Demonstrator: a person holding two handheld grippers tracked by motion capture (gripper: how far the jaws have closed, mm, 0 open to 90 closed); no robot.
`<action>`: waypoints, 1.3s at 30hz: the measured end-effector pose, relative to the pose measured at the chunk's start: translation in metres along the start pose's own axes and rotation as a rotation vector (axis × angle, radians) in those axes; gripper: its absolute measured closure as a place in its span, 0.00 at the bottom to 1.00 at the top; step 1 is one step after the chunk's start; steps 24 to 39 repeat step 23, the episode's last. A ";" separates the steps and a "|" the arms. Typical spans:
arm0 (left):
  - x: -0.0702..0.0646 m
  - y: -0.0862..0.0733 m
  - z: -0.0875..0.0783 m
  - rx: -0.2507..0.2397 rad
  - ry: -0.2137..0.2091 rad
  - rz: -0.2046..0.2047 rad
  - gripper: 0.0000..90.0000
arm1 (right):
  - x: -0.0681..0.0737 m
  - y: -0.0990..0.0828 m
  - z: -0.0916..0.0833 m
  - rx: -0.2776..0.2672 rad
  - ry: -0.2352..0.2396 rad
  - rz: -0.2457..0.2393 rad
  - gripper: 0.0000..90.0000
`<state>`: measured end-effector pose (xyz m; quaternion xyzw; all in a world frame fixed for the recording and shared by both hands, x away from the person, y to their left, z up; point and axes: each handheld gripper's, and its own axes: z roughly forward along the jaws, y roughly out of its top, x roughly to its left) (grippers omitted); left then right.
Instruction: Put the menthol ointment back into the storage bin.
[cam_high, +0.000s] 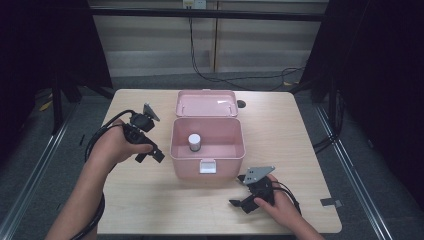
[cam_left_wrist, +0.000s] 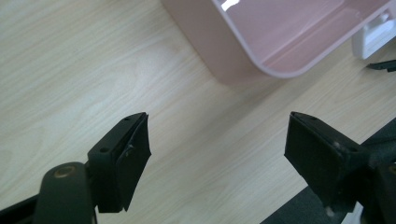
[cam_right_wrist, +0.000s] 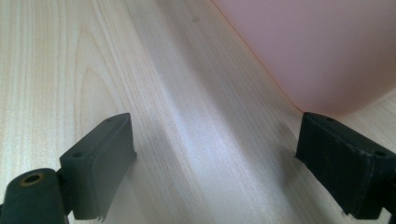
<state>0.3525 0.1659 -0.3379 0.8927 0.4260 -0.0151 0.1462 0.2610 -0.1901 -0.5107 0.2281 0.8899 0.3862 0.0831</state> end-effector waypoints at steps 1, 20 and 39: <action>0.003 -0.005 0.003 -0.001 -0.001 -0.003 0.24 | 0.000 0.000 0.000 0.000 0.000 0.000 0.12; 0.012 -0.043 0.051 -0.040 -0.043 -0.034 0.24 | 0.000 0.000 0.000 0.001 0.001 0.003 0.12; 0.011 -0.045 0.053 -0.041 -0.040 -0.040 0.25 | 0.000 0.000 0.000 0.003 0.001 0.005 0.12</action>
